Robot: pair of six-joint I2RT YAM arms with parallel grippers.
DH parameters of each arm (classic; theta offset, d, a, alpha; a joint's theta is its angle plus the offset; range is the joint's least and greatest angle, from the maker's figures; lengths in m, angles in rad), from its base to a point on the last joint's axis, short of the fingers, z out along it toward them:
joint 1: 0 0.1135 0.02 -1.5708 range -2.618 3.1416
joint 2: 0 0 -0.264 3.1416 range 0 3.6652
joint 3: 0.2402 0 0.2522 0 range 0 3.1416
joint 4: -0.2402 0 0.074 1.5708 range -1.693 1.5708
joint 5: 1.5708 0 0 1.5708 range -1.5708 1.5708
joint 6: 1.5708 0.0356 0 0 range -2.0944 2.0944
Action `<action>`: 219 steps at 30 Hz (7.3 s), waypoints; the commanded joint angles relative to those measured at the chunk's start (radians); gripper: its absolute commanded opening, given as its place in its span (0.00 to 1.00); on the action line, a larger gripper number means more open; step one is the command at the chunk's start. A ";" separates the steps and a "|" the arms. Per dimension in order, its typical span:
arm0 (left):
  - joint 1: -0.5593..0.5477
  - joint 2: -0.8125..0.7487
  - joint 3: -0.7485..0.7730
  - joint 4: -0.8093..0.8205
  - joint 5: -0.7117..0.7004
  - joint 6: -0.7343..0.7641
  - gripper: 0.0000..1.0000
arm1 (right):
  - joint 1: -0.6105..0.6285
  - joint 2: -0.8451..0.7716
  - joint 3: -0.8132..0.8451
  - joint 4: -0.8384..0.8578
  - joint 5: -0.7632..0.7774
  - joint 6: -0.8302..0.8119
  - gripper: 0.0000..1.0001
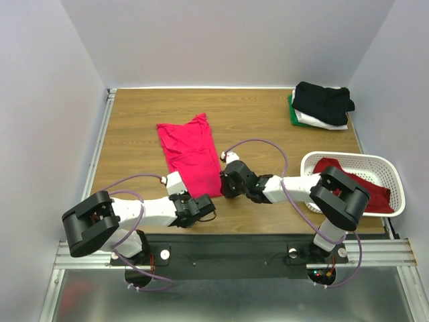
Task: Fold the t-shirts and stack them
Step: Fold the tshirt, then neatly place the folded tshirt to the corner
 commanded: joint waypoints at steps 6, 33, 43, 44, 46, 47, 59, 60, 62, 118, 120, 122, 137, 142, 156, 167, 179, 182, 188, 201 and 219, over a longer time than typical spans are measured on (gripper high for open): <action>-0.009 0.031 0.026 0.065 -0.043 0.081 0.00 | 0.025 -0.092 -0.058 -0.034 0.032 0.011 0.00; 0.170 -0.294 -0.007 0.662 0.095 0.775 0.00 | 0.014 -0.228 0.174 -0.110 0.348 -0.150 0.00; 0.331 -0.331 -0.049 0.758 0.133 0.836 0.00 | -0.038 -0.037 0.427 -0.110 0.331 -0.268 0.00; 0.345 -0.332 -0.047 0.768 0.139 0.845 0.00 | -0.045 -0.025 0.443 -0.108 0.325 -0.276 0.01; 0.373 -0.334 -0.041 0.797 0.150 0.871 0.00 | -0.065 0.005 0.477 -0.108 0.313 -0.295 0.00; 0.383 -0.331 -0.037 0.806 0.156 0.879 0.00 | -0.072 0.016 0.506 -0.108 0.306 -0.301 0.00; 0.543 -0.254 0.057 0.914 0.293 0.965 0.00 | -0.156 0.163 0.713 -0.108 0.234 -0.385 0.00; 0.558 -0.246 0.074 0.920 0.311 0.974 0.00 | -0.162 0.173 0.728 -0.108 0.233 -0.390 0.00; 0.569 -0.225 0.088 0.933 0.323 0.982 0.00 | -0.171 0.190 0.765 -0.108 0.222 -0.400 0.01; 0.879 0.263 0.494 1.058 0.446 1.074 0.96 | -0.318 0.543 1.191 -0.021 0.136 -0.448 1.00; 0.881 0.287 0.502 1.044 0.457 1.085 0.96 | -0.337 0.491 1.149 -0.022 0.075 -0.408 1.00; 0.881 0.339 0.535 1.018 0.491 1.100 0.96 | -0.351 0.455 1.079 -0.021 0.035 -0.391 1.00; 0.848 0.708 0.865 0.937 0.664 1.148 0.96 | -0.388 0.240 0.701 0.013 -0.117 -0.292 1.00; 0.825 0.752 0.876 0.851 0.650 1.151 0.96 | -0.394 0.193 0.571 0.109 -0.062 -0.243 1.00; 0.733 0.772 0.826 0.783 0.658 1.183 0.97 | -0.496 0.072 0.344 0.215 -0.238 -0.131 1.00; 0.620 0.700 0.602 0.875 0.679 1.157 0.95 | -0.556 0.030 0.251 0.257 -0.358 -0.083 1.00; 0.552 0.379 0.373 0.978 0.750 1.163 0.96 | -0.604 0.056 0.175 0.292 -0.464 -0.025 1.00; 0.552 0.285 0.339 0.978 0.690 1.163 0.98 | -0.618 0.067 0.164 0.294 -0.491 -0.020 1.00; 0.591 0.150 0.218 0.980 0.604 1.109 0.99 | -0.624 0.107 0.136 0.309 -0.542 -0.019 1.00; 0.712 0.228 0.151 1.053 0.736 1.080 0.98 | -0.625 0.265 0.213 0.369 -0.692 0.014 1.00; 0.695 0.360 0.195 1.088 0.825 1.065 0.95 | -0.527 0.372 0.293 0.398 -0.757 0.014 0.97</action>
